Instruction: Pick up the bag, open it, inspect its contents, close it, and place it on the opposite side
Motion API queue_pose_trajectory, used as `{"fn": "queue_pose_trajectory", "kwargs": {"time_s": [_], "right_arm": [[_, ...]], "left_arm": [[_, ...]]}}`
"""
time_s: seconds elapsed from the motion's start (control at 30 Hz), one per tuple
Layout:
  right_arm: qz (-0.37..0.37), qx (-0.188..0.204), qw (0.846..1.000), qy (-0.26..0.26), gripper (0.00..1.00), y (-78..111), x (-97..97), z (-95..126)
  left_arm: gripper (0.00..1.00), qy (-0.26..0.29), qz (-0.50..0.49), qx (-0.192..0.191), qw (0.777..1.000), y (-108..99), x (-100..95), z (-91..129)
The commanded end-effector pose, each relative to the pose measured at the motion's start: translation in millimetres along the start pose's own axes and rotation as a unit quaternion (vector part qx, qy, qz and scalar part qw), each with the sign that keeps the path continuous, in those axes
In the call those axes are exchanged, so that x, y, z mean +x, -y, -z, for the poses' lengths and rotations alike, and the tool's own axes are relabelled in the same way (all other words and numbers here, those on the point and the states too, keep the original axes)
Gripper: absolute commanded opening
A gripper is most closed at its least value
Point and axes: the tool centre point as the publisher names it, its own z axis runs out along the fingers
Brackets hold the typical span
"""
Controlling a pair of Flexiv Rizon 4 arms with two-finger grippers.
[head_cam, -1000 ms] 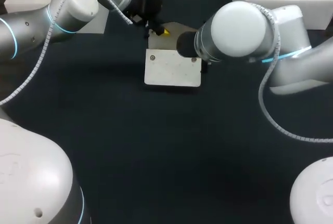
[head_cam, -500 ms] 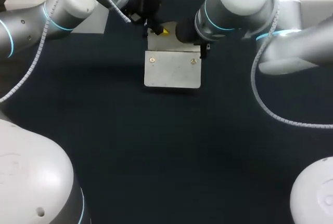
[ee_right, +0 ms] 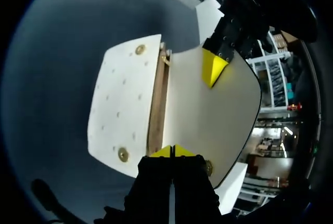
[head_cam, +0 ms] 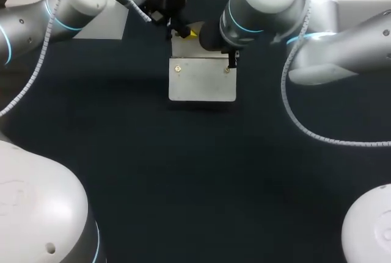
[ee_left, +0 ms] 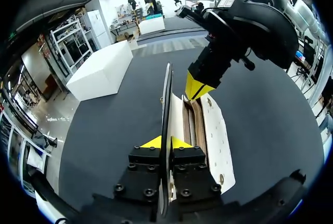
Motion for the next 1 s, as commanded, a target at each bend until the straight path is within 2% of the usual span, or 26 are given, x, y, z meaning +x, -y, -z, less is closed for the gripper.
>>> {"fn": "queue_pose_trajectory", "kwargs": {"time_s": [0.03, 0.53, 1.0], "right_arm": [[0.001, 0.001, 1.0, 0.001, 0.0, -1.0, -0.1, -5.3], [0.004, 0.001, 1.0, -0.011, 0.0, -1.3, 9.5, -21.4], [-0.008, -0.003, 1.0, -0.016, 0.0, 1.3, 23.2, -21.6]], "left_arm": [[0.0, -0.01, 0.005, 0.004, 1.0, 1.5, -3.2, 2.1], [0.0, -0.019, 0.014, 0.011, 1.0, 6.0, -5.7, 7.6], [0.0, -0.014, 0.038, 0.017, 0.999, 13.2, -10.5, 10.8]]}}
